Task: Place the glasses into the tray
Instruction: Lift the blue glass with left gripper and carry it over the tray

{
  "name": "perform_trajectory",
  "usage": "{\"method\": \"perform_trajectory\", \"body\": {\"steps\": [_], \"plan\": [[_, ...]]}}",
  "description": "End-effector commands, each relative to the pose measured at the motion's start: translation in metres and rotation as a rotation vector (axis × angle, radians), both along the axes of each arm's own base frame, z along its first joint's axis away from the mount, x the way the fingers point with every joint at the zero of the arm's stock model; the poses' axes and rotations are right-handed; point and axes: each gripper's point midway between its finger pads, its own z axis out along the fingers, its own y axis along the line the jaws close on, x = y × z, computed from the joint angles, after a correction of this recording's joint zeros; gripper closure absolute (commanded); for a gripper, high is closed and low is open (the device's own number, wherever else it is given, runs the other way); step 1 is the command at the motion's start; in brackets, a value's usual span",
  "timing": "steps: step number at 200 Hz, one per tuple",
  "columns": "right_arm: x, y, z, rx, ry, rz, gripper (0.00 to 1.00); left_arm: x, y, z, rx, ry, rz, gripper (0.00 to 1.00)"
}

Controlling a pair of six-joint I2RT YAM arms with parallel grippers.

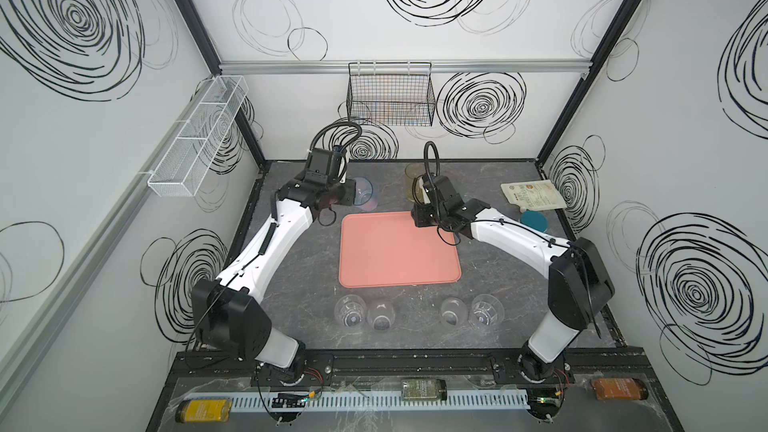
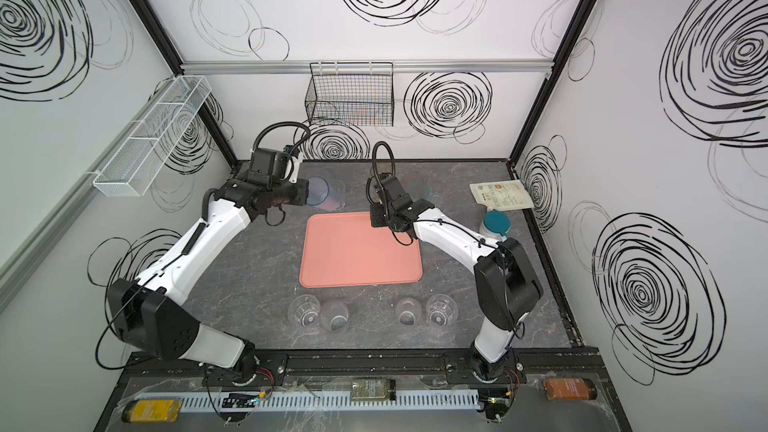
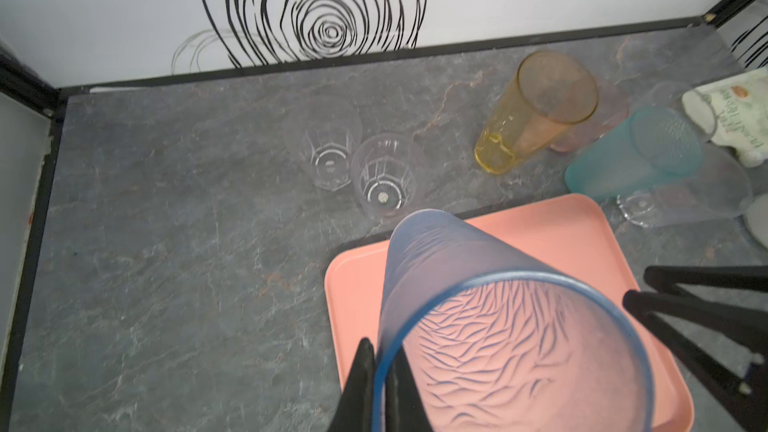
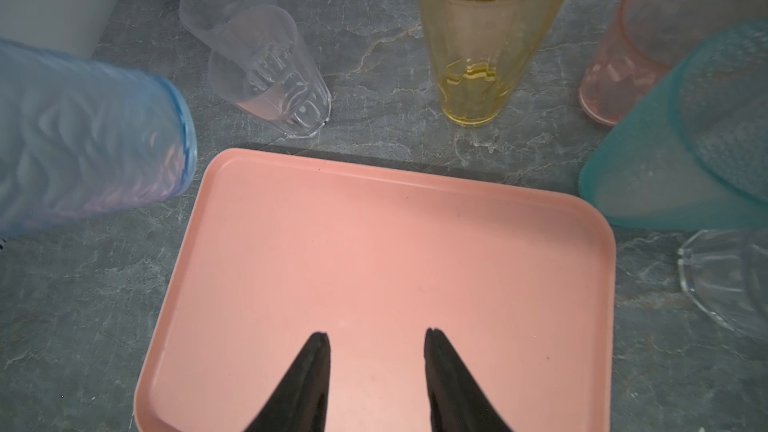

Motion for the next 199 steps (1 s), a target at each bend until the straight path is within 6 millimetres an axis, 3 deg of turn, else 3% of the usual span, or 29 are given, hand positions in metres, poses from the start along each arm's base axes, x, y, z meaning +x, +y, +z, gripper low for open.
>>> {"method": "perform_trajectory", "body": {"steps": [1, 34, 63, 114, 160, 170, 199], "plan": [[-0.025, 0.017, 0.008, 0.033, 0.035, 0.066, 0.58, -0.021, 0.001, -0.015, 0.059, 0.051, -0.011, 1.00], [-0.045, 0.045, 0.016, 0.148, 0.069, 0.148, 0.56, -0.046, 0.002, -0.052, 0.075, 0.136, -0.014, 1.00], [-0.054, 0.057, -0.004, 0.171, 0.107, 0.184, 0.55, -0.052, 0.006, -0.081, 0.130, 0.225, -0.021, 1.00], [-0.060, 0.065, -0.031, 0.114, 0.126, 0.239, 0.55, -0.040, -0.001, -0.097, 0.166, 0.289, -0.057, 1.00], [-0.054, 0.081, -0.033, 0.122, 0.130, 0.269, 0.55, -0.026, -0.001, -0.103, 0.190, 0.298, -0.038, 0.98], [-0.054, 0.083, -0.037, 0.104, 0.121, 0.282, 0.54, -0.023, -0.001, -0.100, 0.189, 0.283, -0.028, 0.88], [-0.058, 0.093, -0.048, 0.092, 0.078, 0.315, 0.55, -0.013, -0.004, -0.086, 0.147, 0.214, -0.001, 0.76]]}}
